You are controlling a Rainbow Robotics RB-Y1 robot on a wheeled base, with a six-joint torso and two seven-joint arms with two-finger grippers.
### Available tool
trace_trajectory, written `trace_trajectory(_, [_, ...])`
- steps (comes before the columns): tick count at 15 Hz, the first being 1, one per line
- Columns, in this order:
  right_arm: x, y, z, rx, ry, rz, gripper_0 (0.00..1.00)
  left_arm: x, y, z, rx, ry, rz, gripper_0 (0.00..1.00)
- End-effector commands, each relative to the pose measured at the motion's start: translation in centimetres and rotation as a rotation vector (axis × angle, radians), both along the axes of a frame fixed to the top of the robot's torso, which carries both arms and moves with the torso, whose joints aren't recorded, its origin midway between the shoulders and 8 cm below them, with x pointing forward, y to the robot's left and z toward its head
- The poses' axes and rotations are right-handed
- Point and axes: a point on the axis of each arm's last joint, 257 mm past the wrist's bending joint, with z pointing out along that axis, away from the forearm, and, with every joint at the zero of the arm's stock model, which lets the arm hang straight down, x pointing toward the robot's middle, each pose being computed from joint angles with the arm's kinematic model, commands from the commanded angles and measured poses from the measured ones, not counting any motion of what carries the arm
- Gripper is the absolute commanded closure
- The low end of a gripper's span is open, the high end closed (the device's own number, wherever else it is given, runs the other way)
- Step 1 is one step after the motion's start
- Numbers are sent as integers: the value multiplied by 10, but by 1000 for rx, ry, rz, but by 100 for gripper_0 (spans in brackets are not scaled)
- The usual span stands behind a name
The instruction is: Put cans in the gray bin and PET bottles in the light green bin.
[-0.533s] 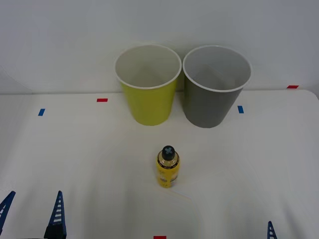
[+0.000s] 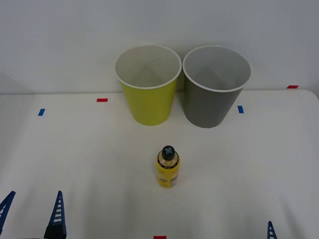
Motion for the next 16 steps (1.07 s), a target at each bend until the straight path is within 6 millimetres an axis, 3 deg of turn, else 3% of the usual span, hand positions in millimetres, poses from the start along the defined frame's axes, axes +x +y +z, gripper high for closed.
trace_trajectory(1, [0,0,0,0,0,0,0,0,0,0,0,0,0,0])
trace_trajectory(16, [0,0,0,0,0,0,0,0,0,0,0,0,0,0])
